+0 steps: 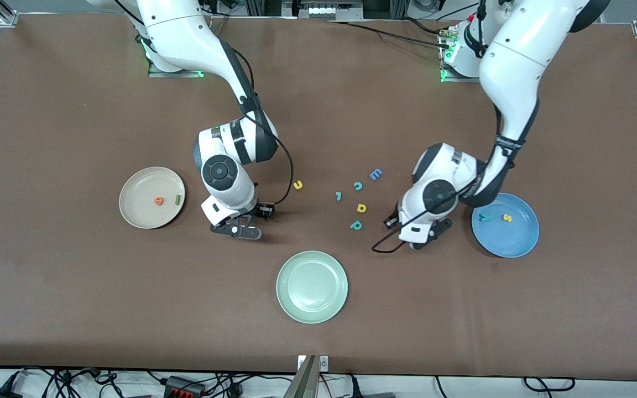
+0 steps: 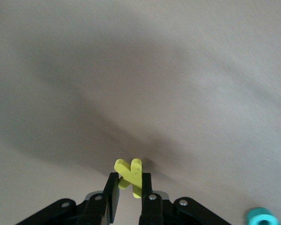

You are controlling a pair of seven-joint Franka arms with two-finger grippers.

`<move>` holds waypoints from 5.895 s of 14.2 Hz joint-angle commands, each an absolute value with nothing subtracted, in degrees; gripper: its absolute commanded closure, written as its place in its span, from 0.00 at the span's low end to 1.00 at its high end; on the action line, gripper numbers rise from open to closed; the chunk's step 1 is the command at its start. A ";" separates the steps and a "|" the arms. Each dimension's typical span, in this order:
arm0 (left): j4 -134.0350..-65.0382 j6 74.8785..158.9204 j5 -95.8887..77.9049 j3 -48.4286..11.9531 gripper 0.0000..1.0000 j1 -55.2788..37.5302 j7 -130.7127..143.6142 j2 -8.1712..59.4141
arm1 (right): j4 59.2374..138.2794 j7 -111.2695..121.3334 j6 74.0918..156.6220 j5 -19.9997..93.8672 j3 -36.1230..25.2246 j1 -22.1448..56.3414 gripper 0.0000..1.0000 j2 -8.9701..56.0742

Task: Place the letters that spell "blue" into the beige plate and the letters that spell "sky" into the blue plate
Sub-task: 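Carry the k to the blue plate while the right gripper grasps the d, then release the k with the left gripper while the right gripper carries the d, then release the green d onto the beige plate with the right gripper, then reach the right gripper to the yellow n and grasp it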

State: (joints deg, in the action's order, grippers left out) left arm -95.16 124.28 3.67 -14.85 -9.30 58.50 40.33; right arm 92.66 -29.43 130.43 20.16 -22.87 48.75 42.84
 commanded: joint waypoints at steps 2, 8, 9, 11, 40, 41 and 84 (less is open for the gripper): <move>-95.80 115.25 6.22 -14.33 0.91 -4.67 46.44 35.34 | 91.76 -39.61 130.08 21.44 -22.94 49.75 0.32 45.09; -95.98 108.55 13.78 -14.41 0.89 2.01 29.39 32.79 | 92.11 -45.44 129.81 21.88 -22.94 50.19 0.37 45.88; -95.98 108.37 13.89 -14.50 0.88 3.76 25.27 32.78 | 92.11 -45.44 129.73 23.71 -22.94 50.27 0.37 45.88; -96.15 108.28 13.89 -14.41 0.87 5.79 19.98 32.78 | 92.11 -45.09 129.73 25.49 -22.94 50.36 0.41 45.88; -83.21 77.77 1.41 -6.28 0.00 2.77 -2.72 5.22 | 109.50 15.71 112.85 25.22 -47.37 48.08 0.87 35.95; -86.63 81.26 1.15 -2.33 0.00 0.03 -2.72 1.97 | 110.29 17.21 113.20 25.22 -47.37 47.12 0.87 35.43; -90.61 91.76 0.00 -3.52 0.00 0.00 -5.01 1.05 | 97.65 13.88 134.30 43.77 -39.02 75.94 0.26 48.43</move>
